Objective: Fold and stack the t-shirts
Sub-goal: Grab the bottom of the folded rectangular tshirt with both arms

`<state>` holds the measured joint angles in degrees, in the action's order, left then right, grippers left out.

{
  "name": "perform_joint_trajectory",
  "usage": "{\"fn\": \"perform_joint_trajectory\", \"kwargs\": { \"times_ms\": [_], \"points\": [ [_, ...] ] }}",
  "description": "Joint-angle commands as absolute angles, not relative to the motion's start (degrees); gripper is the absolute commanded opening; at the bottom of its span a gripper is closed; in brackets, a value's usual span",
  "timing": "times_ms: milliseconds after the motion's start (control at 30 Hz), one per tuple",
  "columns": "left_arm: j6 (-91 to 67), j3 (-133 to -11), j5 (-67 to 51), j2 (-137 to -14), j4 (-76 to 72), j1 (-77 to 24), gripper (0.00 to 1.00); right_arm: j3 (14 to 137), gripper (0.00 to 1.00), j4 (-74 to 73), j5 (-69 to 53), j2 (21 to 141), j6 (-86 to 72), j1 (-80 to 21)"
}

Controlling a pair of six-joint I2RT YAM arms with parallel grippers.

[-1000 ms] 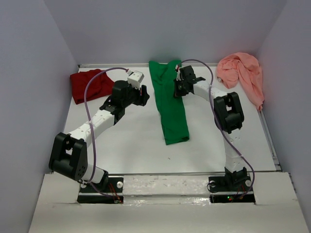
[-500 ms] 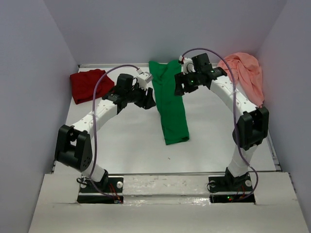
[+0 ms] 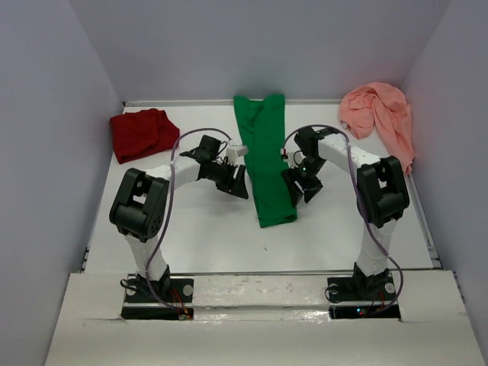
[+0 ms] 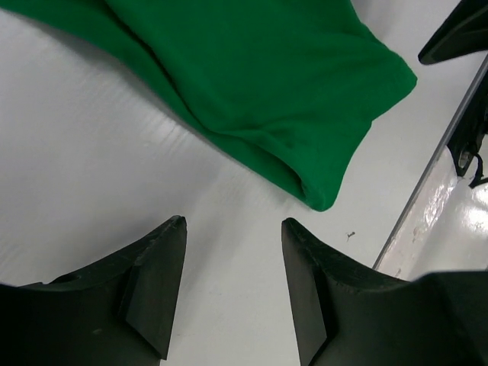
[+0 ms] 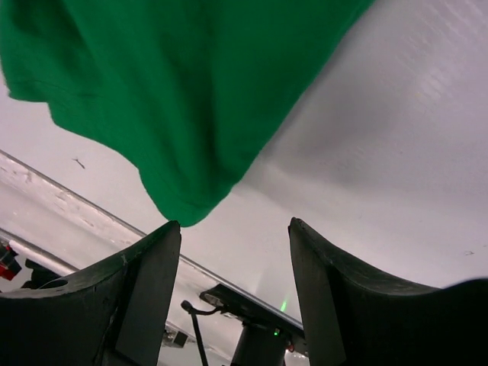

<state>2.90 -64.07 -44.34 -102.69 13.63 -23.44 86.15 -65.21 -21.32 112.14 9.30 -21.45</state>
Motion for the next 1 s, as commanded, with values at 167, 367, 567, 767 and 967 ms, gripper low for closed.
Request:
{"fn": "perform_joint_trajectory", "kwargs": {
  "times_ms": [167,367,567,767,967],
  "points": [
    [2.0,-62.6,-49.6,-104.1,13.1,-33.3,0.62,82.0,0.64,-66.9,-18.3,107.2,10.0,-21.4],
    [1.0,-62.2,-50.6,-103.9,11.1,-34.7,0.62,79.8,0.61,-64.4,-21.3,104.5,8.4,-20.8],
    [-1.4,-59.7,-49.7,-102.9,8.0,-34.7,0.62,78.3,0.6,-62.4,-23.1,103.1,8.0,-20.8],
    [-1.1,-58.8,-45.6,-107.3,9.5,-34.6,0.62,78.9,0.59,-62.4,-22.9,103.5,8.0,-20.8],
    [-1.3,-59.9,-48.5,-110.1,9.7,-35.4,0.62,78.3,0.58,-61.9,-22.5,103.4,8.3,-20.8]
  ]
}}
